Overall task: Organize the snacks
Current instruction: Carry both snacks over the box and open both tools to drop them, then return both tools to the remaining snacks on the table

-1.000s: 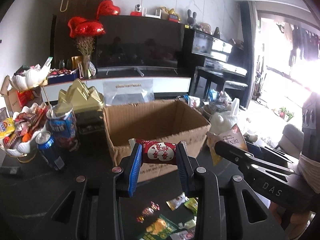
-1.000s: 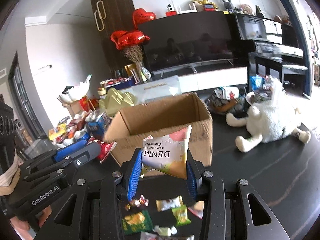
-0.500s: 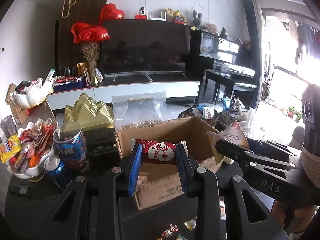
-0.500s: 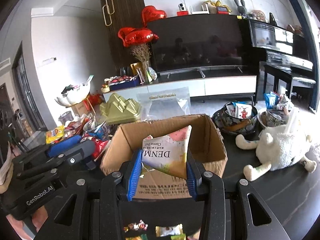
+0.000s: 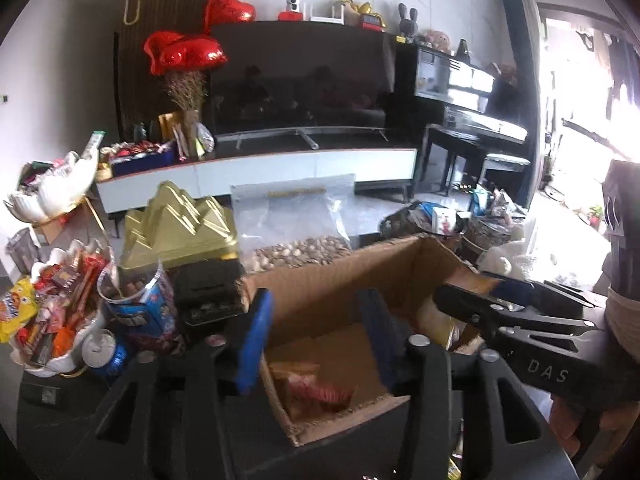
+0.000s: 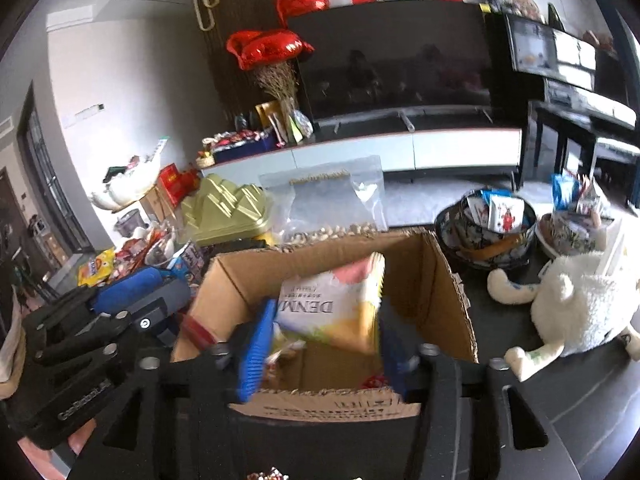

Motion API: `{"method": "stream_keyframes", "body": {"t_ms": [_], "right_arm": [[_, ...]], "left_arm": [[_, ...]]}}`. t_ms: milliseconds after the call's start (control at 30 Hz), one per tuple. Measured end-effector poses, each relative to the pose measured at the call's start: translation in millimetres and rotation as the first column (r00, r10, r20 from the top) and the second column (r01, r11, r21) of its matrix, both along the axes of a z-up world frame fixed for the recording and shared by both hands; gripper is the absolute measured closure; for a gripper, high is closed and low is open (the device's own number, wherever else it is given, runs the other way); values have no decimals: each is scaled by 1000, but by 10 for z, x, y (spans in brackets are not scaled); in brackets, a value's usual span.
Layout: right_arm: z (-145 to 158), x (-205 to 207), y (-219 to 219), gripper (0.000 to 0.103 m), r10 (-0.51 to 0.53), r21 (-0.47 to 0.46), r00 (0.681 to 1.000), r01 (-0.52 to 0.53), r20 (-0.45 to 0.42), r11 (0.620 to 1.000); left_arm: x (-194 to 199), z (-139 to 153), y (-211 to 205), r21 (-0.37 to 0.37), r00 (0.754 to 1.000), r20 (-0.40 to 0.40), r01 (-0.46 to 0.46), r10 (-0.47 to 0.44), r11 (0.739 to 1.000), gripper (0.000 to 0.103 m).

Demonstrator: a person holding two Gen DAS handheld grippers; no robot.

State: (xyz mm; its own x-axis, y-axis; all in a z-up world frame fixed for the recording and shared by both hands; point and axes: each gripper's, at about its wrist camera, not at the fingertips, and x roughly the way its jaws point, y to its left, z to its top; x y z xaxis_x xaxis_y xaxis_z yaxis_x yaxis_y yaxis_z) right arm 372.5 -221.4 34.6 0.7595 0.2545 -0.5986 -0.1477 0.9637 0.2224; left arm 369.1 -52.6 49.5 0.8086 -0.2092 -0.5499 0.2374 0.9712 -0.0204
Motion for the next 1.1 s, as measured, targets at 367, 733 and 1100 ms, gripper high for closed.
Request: {"method": "stream_keyframes", "body": {"t_ms": [367,733,1100], "right_arm": [[53,-388,-36,45,-24,-44,1000,25,15,999],[60,-744,-1,45,-2,-69,998,-3,-70,998],[-107,-991,58,45,4,-99,987,-20,-161,995]], "left_arm": [[-408,61,16,36,1000,20,-19,19,999,38],[-734,8,25,45,998,-51,27,-25,999,38],[-960,-192,46,58,987,-157,45,-36,997,38]]}}
